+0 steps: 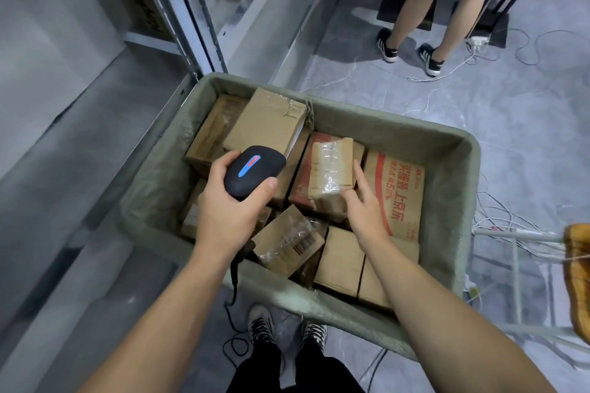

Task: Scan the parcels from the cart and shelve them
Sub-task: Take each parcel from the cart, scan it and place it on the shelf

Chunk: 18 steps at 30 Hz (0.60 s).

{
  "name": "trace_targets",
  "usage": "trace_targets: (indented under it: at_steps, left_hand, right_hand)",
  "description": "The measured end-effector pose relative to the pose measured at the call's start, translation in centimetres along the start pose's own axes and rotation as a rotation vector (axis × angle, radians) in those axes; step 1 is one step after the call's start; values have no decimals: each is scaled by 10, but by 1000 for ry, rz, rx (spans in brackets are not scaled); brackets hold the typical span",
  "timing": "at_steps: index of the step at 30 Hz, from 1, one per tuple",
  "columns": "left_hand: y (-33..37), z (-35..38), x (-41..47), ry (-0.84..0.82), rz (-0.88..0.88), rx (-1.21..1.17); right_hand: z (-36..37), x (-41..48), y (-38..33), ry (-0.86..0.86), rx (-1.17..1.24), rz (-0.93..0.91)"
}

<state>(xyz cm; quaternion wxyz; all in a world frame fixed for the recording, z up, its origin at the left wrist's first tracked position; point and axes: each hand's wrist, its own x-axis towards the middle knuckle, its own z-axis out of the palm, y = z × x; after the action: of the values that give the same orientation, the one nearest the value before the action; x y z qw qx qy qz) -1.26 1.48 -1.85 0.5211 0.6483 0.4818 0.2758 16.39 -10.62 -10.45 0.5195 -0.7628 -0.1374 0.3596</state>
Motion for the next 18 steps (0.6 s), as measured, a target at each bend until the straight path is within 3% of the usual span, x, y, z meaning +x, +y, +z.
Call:
trace_targets:
  at_steps: [10, 14, 18]
  left_hand:
    - [-3, -6, 0, 9, -19, -23]
    - [-8, -11, 2, 19, -31, -7]
    - [-9, -13, 3, 24, -33, -7]
  right_hand:
    - [23, 18, -18, 110, -505, -171]
    - [38, 24, -21, 111, -701, -110]
    - [33, 23, -21, 120, -647, -83]
